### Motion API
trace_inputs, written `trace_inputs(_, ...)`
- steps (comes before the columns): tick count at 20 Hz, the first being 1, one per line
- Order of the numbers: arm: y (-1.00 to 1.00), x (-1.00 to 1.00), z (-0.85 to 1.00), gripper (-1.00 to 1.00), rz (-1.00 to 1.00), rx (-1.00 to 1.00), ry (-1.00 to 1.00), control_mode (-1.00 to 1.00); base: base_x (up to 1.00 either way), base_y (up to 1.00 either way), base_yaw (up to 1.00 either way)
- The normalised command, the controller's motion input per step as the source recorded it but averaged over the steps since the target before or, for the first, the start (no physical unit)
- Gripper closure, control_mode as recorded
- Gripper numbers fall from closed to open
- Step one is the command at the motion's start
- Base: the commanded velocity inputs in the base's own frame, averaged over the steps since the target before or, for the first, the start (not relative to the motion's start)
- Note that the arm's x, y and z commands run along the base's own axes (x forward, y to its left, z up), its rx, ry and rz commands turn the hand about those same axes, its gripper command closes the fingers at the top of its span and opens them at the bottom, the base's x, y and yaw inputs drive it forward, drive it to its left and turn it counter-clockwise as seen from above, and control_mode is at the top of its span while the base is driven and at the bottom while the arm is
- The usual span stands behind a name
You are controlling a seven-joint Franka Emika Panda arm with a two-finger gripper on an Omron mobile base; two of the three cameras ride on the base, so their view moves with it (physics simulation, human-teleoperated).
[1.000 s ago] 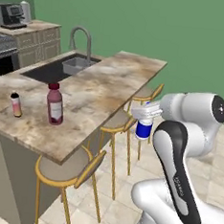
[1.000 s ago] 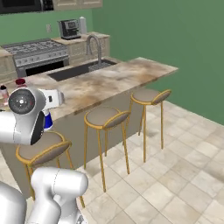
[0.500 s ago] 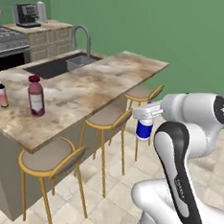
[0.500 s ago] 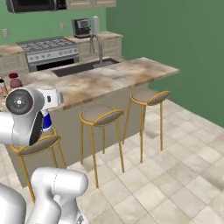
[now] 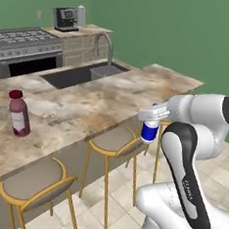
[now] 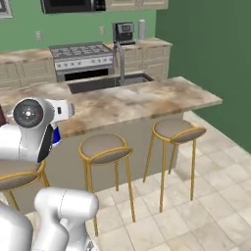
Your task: Move the drinks to the dining counter.
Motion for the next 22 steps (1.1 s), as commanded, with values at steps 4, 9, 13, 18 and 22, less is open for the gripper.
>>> trace_inputs(4, 0.00, 0.00, 0.00, 1.00, 0.00, 0.00, 0.00, 1.00, 1.00, 0.83, 0.31)
trace_inputs(9, 0.00, 0.00, 0.00, 1.00, 0.00, 0.00, 0.00, 1.00, 1.00, 0.52, 0.32)
trace_inputs(13, 0.00, 0.00, 0.00, 1.00, 0.00, 0.00, 0.00, 1.00, 1.00, 0.07, 0.42)
trace_inputs(18, 0.00, 0.00, 0.00, 1.00, 0.00, 0.00, 0.00, 1.00, 1.00, -0.16, 0.53)
trace_inputs(22, 0.00, 0.00, 0.00, 1.00, 0.00, 0.00, 0.00, 1.00, 0.87, -0.24, 0.43)
